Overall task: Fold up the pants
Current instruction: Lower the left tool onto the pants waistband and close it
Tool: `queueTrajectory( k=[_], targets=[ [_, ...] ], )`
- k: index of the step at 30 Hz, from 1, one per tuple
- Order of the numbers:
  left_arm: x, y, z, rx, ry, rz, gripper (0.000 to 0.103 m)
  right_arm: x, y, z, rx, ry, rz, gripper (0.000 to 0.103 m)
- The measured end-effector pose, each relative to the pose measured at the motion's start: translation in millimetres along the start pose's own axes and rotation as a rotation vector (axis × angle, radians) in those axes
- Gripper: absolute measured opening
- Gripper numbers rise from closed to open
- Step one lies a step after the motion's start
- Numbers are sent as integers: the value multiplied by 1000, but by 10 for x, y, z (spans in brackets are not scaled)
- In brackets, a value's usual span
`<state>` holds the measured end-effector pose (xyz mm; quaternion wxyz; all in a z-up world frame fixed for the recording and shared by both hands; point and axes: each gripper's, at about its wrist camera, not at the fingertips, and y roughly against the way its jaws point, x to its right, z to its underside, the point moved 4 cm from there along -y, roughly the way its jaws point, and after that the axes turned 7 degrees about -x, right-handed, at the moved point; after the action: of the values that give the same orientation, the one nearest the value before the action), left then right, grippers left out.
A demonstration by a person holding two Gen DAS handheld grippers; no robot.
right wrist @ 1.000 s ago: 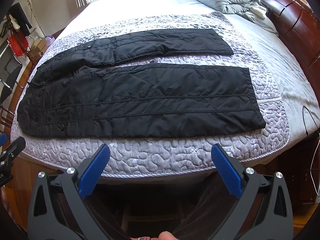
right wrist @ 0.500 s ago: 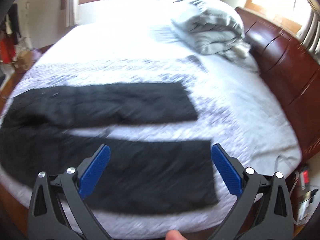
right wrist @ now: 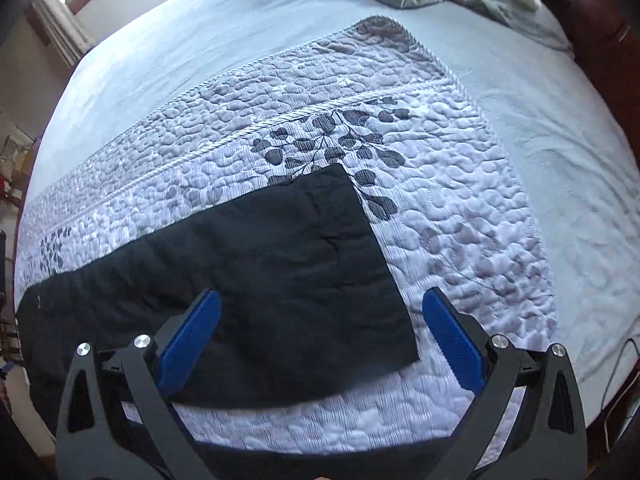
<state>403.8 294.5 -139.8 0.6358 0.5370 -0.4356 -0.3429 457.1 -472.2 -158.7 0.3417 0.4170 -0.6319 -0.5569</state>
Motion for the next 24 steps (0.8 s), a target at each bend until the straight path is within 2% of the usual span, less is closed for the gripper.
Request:
queueTrajectory(
  k=[2,4,9,12,14,17,18,19,20,22,24],
  targets=[
    [-90,-129,-195,-17,44,17,99,22,-261,-208,-32,-19,-29,101],
    [-145,-251,-369,-33,71,38,99,5,-450,-343,-41,-11,-18,101],
    [-216,-470,-686,-58,132,59,99,-92,-746,-539,-33,50,-35,101],
    [-216,-611,-779,-82,150,31,99,-108,-841,-609,-29,71,-40,101],
    [-146,-703,-802,-97,124,-20,98,-118,-895,-635,-29,80,-35,101],
    [-9,-807,-796,-107,71,-124,85,-118,-952,-660,-30,91,-31,101],
    [46,-807,-790,-98,55,-136,76,-114,-960,-665,-26,95,-31,101],
    [99,-807,-784,-94,47,-132,61,-113,-963,-668,-23,97,-31,101],
    [166,-789,-774,-91,37,-112,53,-108,-963,-670,-18,101,-31,101],
    [288,-757,-755,-96,23,-77,21,-86,-969,-669,-14,100,-29,101],
    [397,-756,-733,-97,5,-80,12,-66,-975,-692,-8,101,-22,101]
  ],
)
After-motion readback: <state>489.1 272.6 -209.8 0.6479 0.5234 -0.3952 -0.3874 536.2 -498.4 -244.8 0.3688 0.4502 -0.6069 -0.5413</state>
